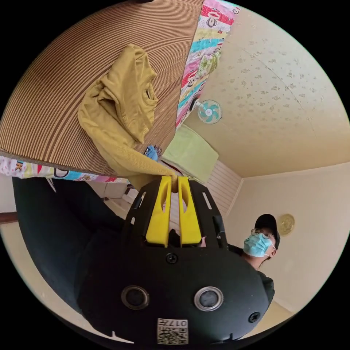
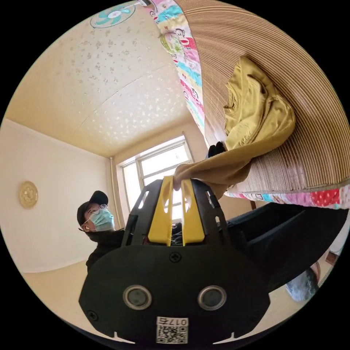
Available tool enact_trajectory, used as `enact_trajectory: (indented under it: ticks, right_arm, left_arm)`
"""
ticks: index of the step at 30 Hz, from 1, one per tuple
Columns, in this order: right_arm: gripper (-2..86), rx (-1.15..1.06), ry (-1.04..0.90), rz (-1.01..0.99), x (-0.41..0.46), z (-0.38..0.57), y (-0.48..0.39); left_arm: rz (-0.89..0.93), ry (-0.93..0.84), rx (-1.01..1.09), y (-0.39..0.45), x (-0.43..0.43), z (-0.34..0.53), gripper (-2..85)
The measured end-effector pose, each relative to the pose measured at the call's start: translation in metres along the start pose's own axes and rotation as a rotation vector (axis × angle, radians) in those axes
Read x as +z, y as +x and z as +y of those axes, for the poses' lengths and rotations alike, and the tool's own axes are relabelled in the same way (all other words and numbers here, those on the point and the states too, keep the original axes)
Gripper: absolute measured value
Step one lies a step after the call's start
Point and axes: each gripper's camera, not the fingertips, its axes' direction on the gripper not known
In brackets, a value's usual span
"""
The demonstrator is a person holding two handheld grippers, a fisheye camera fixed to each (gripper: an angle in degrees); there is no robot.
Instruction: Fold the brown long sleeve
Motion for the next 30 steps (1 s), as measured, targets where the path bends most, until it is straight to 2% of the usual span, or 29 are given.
enact_trajectory:
  ticks: [2, 4, 6, 7, 9, 10, 13, 15, 19, 20, 21, 24, 25, 27, 30]
  right_arm:
    - [2.2, 0.001, 0.007, 0.014, 0.015, -0.051, -0.003]
    - [3.3, -0.028, 0.062, 0.088, 0.033, -0.106, -0.005]
    - [6.0, -0.096, 0.124, 0.318, 0.063, -0.162, -0.013]
    - [6.4, -0.107, 0.126, 0.39, 0.072, -0.171, -0.016]
    - [8.0, -0.165, 0.11, 0.66, 0.114, -0.183, -0.021]
    - [8.2, -0.185, 0.097, 0.717, 0.125, -0.181, -0.02]
    - [9.0, -0.223, 0.026, 0.968, 0.161, -0.159, 0.017]
    - [9.9, -0.195, -0.01, 1.131, 0.17, -0.136, 0.068]
    - [7.9, -0.059, -0.203, 1.227, 0.177, -0.122, 0.161]
    - [4.8, -0.031, -0.273, 1.194, 0.176, -0.115, 0.18]
    - [4.2, -0.033, -0.259, 1.155, 0.168, -0.104, 0.181]
    - [3.3, -0.048, -0.137, 1.105, 0.132, -0.068, 0.158]
    - [3.3, -0.043, -0.149, 1.122, 0.129, -0.062, 0.157]
    - [3.3, 0.032, -0.294, 1.183, 0.127, -0.046, 0.176]
    - [3.6, 0.012, -0.276, 1.171, 0.134, -0.042, 0.172]
  left_arm:
    - [0.08, 0.036, 0.039, 0.009, 0.007, -0.03, 3.9]
    - [0.041, 0.101, 0.084, 0.024, 0.014, -0.071, 4.6]
    - [-0.112, 0.227, 0.202, 0.045, 0.021, -0.128, 8.7]
    - [-0.15, 0.25, 0.235, 0.049, 0.022, -0.14, 9.5]
    - [-0.366, 0.33, 0.294, 0.055, 0.028, -0.165, 11.5]
    - [-0.413, 0.342, 0.306, 0.054, 0.031, -0.166, 11.7]
    - [-0.586, 0.292, 0.35, 0.027, 0.053, -0.16, 13.0]
    - [-0.773, 0.232, 0.316, -0.018, 0.076, -0.146, 13.7]
    - [-0.911, 0.101, 0.264, -0.093, 0.115, -0.134, 11.2]
    - [-0.919, 0.028, 0.241, -0.115, 0.129, -0.135, 6.4]
    - [-0.94, -0.013, 0.227, -0.127, 0.134, -0.132, 3.8]
    - [-0.842, -0.029, 0.282, -0.132, 0.112, -0.116, 2.6]
    - [-0.831, -0.024, 0.259, -0.135, 0.104, -0.113, 2.5]
    - [-0.795, -0.027, 0.133, -0.156, 0.078, -0.106, 2.4]
    - [-0.821, 0.022, 0.146, -0.156, 0.071, -0.099, 2.9]
